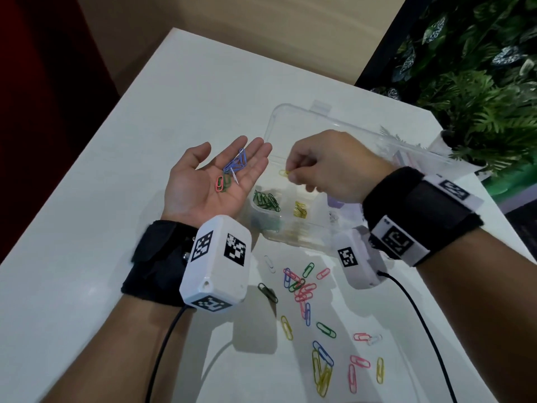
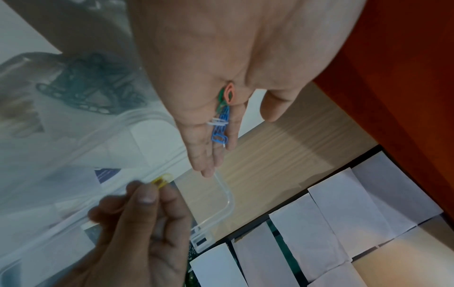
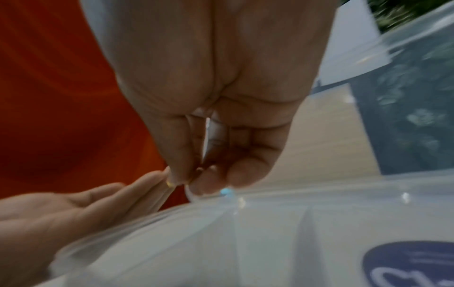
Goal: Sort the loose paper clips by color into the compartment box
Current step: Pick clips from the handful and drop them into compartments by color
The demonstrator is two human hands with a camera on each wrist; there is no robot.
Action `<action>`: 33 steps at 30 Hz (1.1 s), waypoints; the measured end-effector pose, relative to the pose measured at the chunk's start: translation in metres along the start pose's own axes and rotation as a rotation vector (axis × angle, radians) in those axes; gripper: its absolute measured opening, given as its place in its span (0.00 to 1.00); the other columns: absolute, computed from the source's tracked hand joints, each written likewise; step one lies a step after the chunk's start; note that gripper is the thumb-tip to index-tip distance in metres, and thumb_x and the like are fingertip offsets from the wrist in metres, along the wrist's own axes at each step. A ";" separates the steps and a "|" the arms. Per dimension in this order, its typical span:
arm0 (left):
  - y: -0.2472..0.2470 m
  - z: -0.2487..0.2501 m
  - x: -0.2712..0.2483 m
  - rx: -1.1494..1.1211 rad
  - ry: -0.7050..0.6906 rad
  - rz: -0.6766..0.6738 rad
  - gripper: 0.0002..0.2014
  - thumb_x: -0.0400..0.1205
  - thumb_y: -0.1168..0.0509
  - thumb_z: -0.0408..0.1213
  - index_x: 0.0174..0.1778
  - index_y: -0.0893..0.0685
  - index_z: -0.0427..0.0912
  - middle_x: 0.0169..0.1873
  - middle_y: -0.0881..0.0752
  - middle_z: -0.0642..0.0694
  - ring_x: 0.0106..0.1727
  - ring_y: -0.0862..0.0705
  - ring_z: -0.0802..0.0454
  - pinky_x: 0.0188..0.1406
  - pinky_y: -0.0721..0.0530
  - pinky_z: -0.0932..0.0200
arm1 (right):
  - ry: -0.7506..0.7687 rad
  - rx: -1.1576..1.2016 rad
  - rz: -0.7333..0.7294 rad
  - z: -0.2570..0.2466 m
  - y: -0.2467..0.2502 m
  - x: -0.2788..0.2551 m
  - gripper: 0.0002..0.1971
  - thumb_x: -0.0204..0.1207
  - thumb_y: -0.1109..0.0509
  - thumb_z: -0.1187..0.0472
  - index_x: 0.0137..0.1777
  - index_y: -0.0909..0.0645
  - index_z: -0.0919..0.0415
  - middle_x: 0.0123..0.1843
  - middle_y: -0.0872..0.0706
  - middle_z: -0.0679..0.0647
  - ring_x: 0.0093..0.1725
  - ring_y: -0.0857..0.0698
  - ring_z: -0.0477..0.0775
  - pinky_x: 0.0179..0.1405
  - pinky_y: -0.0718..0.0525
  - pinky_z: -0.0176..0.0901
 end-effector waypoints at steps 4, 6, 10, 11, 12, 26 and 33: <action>-0.014 -0.008 -0.003 -0.017 0.009 -0.045 0.22 0.81 0.44 0.37 0.57 0.18 0.20 0.58 0.17 0.22 0.60 0.17 0.24 0.59 0.21 0.30 | -0.082 -0.138 0.004 0.025 0.011 -0.011 0.03 0.74 0.27 0.60 0.39 0.15 0.53 0.32 0.19 0.42 0.32 0.19 0.46 0.18 0.26 0.26; -0.025 -0.019 -0.006 0.007 0.033 -0.067 0.22 0.79 0.43 0.36 0.55 0.17 0.19 0.58 0.17 0.21 0.60 0.17 0.23 0.60 0.23 0.29 | -0.103 -0.173 -0.007 0.032 0.011 -0.016 0.04 0.74 0.28 0.61 0.38 0.15 0.53 0.32 0.19 0.42 0.34 0.19 0.47 0.21 0.28 0.30; -0.042 -0.046 -0.013 0.109 0.108 -0.092 0.22 0.80 0.43 0.38 0.57 0.18 0.21 0.59 0.17 0.23 0.61 0.17 0.25 0.59 0.22 0.30 | -0.087 -0.208 -0.022 0.036 0.000 -0.023 0.05 0.74 0.29 0.61 0.39 0.14 0.51 0.35 0.17 0.43 0.38 0.19 0.46 0.31 0.27 0.35; -0.044 -0.052 -0.013 0.129 0.125 -0.089 0.23 0.79 0.43 0.39 0.59 0.19 0.22 0.59 0.17 0.23 0.62 0.18 0.26 0.59 0.22 0.31 | -0.080 -0.214 -0.018 0.037 -0.002 -0.024 0.04 0.74 0.29 0.60 0.40 0.14 0.50 0.36 0.17 0.44 0.40 0.19 0.47 0.35 0.26 0.37; -0.044 -0.059 -0.014 0.147 0.140 -0.080 0.23 0.80 0.43 0.39 0.60 0.19 0.23 0.59 0.17 0.24 0.62 0.18 0.26 0.59 0.21 0.31 | -0.077 -0.205 -0.007 0.037 -0.002 -0.025 0.03 0.74 0.28 0.58 0.40 0.16 0.50 0.37 0.18 0.45 0.40 0.20 0.48 0.38 0.26 0.37; -0.032 -0.100 -0.016 0.327 0.229 -0.051 0.25 0.85 0.52 0.47 0.55 0.21 0.27 0.46 0.15 0.32 0.41 0.15 0.42 0.59 0.17 0.47 | 0.109 -0.013 0.146 0.013 0.020 -0.060 0.12 0.72 0.28 0.59 0.54 0.12 0.46 0.42 0.19 0.47 0.45 0.19 0.49 0.47 0.20 0.46; -0.029 -0.102 -0.018 0.377 0.247 -0.028 0.25 0.86 0.52 0.49 0.52 0.21 0.28 0.39 0.17 0.37 0.43 0.18 0.44 0.56 0.16 0.47 | 0.098 -0.098 0.062 0.008 0.010 -0.056 0.06 0.74 0.28 0.59 0.49 0.14 0.51 0.43 0.23 0.47 0.46 0.21 0.51 0.45 0.19 0.47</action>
Point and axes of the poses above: each hand's wrist, its own x-axis towards the middle knuckle, its own y-axis out of the back of the hand, z = x × y, the point moved 8 cm from there along x, towards the middle knuckle
